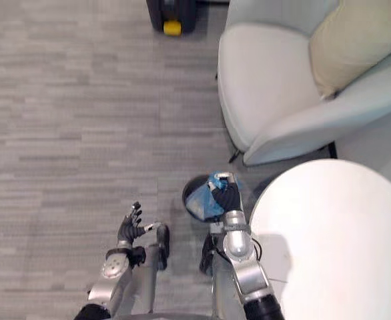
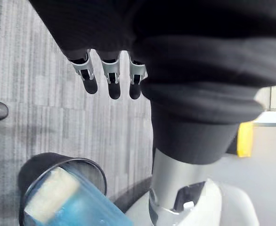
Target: Gather rubbish on tea table into small bin, then transfer packed bag to large trash can.
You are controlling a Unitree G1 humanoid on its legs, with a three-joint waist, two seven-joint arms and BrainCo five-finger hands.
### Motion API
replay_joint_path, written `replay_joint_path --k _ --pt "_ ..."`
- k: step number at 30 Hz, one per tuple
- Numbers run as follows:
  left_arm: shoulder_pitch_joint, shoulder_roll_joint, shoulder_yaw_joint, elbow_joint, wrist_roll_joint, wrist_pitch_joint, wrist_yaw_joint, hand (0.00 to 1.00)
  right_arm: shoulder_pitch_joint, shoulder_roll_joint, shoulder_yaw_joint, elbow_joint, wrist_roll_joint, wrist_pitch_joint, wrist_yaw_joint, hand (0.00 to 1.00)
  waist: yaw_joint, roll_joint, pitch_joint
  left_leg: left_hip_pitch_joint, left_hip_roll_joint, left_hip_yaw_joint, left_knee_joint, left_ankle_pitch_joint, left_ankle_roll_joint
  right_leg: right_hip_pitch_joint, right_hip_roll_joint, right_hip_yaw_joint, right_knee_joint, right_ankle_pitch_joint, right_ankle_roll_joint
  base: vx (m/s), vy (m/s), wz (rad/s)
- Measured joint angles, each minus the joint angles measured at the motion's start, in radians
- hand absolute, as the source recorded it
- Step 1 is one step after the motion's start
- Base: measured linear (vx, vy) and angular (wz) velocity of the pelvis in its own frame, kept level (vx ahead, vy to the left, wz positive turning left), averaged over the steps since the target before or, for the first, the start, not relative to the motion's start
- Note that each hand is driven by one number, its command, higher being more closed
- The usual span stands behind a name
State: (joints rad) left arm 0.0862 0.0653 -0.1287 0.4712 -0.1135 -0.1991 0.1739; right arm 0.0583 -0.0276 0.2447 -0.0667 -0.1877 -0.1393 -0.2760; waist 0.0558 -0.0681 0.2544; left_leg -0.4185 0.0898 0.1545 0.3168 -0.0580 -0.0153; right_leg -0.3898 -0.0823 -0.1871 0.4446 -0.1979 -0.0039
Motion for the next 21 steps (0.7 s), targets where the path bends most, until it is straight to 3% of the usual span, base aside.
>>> replay_joint_path --k 3,7,13,21 --pt "0.050 0.020 -0.031 0.012 0.022 0.002 -0.003 0.00 0.020 -0.003 -0.002 0.002 -0.002 -0.013 0.043 1.00 -0.020 -0.004 -0.060 0.106 -0.014 0.013 -0.128 0.041 -0.009 0.085 0.008 0.009 -0.103 0.029 0.006 0.21 0.009 -0.09" --pt "0.054 0.033 -0.046 0.013 0.049 0.009 -0.021 0.00 0.020 -0.027 -0.009 0.002 -0.002 -0.013 0.076 1.00 -0.042 -0.002 -0.076 0.209 -0.024 0.012 -0.229 0.076 -0.009 0.189 0.018 0.003 -0.203 0.058 0.009 0.16 0.016 -0.01" --pt "0.058 0.041 -0.067 -0.002 0.069 0.017 -0.042 0.00 0.019 -0.050 -0.005 0.000 0.025 -0.016 0.130 1.00 -0.043 0.000 -0.120 0.325 -0.035 0.011 -0.284 0.078 -0.009 0.335 0.026 0.007 -0.326 0.085 0.016 0.12 0.007 -0.02" --pt "0.138 0.059 -0.109 -0.125 0.069 0.016 -0.071 0.00 0.015 -0.122 0.010 -0.040 0.115 -0.032 0.193 1.00 -0.043 0.022 -0.161 0.366 -0.036 -0.010 -0.301 0.083 -0.012 0.384 0.032 0.015 -0.362 0.103 0.014 -0.01 -0.002 -0.01"
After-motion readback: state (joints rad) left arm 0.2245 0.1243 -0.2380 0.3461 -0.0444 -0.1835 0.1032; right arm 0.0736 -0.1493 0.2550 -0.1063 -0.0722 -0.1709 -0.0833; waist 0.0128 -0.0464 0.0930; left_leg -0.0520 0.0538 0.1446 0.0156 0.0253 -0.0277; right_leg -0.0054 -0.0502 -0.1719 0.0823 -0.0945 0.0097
